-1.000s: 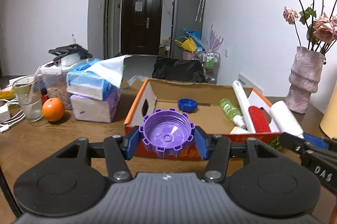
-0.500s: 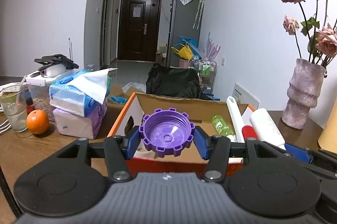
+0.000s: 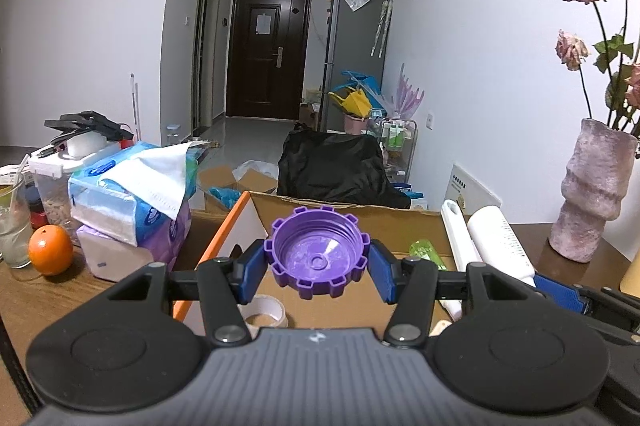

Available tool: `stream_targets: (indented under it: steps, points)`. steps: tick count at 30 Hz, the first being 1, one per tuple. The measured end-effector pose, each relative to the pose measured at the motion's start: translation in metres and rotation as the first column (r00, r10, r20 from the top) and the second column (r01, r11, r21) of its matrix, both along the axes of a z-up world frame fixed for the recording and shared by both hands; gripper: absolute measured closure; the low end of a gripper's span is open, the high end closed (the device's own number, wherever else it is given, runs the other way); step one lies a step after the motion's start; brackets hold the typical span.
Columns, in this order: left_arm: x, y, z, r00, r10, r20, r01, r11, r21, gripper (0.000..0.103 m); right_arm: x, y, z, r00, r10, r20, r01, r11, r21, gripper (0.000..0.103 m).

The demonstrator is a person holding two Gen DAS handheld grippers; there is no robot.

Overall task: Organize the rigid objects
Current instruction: 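Carry the white spray bottle and purple cap over the cardboard box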

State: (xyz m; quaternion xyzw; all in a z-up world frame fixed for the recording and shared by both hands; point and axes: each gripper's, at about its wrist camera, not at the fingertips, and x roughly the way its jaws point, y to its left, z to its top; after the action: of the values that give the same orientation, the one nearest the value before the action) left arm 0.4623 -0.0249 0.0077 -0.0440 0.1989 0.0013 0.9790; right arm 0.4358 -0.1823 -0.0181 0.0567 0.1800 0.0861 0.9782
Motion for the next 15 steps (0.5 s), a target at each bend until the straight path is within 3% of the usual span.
stream_targets:
  steps: [15]
  points:
    - [0.043,-0.002,-0.012,1.0,0.021,-0.023,-0.02,0.999,0.03,0.048,0.045,-0.001,-0.009,0.999,-0.013,-0.034,0.013,1.0,0.003,0.077]
